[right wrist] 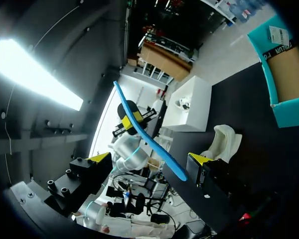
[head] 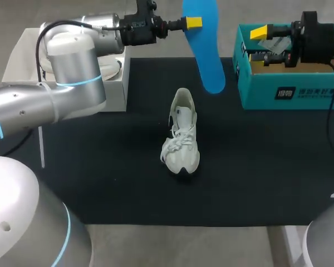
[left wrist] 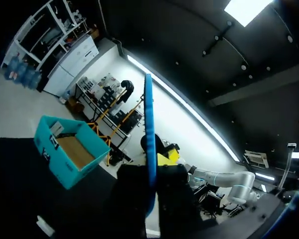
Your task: Take the shoe out of the shoebox, open the shoe tongue, remove and reinsert the insole, then place the shoe into the shoebox
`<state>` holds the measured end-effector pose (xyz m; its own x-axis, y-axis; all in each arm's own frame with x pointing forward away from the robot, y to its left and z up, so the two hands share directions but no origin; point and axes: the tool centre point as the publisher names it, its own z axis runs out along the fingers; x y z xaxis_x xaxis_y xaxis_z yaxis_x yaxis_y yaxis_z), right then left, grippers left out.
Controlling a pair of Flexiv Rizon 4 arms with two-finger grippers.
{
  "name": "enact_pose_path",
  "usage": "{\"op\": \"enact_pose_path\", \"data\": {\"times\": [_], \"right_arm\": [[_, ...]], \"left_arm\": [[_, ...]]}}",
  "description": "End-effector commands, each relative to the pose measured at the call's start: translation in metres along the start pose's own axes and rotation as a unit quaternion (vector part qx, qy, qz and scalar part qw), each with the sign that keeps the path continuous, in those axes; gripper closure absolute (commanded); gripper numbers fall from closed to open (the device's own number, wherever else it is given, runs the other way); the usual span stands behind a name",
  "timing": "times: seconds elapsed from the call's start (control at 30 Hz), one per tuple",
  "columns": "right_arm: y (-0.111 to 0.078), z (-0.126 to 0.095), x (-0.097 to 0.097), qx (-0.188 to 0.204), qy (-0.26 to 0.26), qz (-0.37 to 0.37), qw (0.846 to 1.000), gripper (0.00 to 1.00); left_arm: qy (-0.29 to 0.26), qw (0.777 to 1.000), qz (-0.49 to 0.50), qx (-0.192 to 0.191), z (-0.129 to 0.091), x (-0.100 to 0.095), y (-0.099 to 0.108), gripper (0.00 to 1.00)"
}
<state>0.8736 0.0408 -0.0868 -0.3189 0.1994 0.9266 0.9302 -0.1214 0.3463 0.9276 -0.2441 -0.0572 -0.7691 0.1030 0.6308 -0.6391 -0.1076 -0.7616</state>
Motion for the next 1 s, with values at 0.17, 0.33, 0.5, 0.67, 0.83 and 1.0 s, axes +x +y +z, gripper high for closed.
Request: {"op": "enact_pose_path", "data": {"times": [0.17,0.33,0.5,0.67,0.83,1.0], "right_arm": [[0.001,0.002,0.0,0.0,-0.001,0.0,1.0,0.0],[0.001,0.002,0.0,0.0,-0.001,0.0,1.0,0.0],[0.001,0.002,0.0,0.0,-0.001,0.0,1.0,0.0],[0.001,0.002,0.0,0.0,-0.001,0.0,1.0,0.0],[0.001,0.002,0.0,0.0,-0.001,0.0,1.0,0.0],[0.001,0.002,0.0,0.0,-0.001,0.0,1.0,0.0]], "left_arm": [[0.085,0.904,0.408,-0.098,-0.005,-0.006,-0.007,1.0],[0.085,0.904,0.408,-0.098,-0.005,-0.006,-0.007,1.0],[0.086,0.875,0.465,-0.099,-0.004,-0.009,-0.004,1.0],[0.115,0.671,0.728,-0.08,-0.006,-0.014,0.003,1.0],[0.107,0.619,0.775,-0.073,-0.004,-0.009,0.002,1.0],[0.107,0.619,0.775,-0.073,-0.004,-0.009,0.002,1.0]]}}
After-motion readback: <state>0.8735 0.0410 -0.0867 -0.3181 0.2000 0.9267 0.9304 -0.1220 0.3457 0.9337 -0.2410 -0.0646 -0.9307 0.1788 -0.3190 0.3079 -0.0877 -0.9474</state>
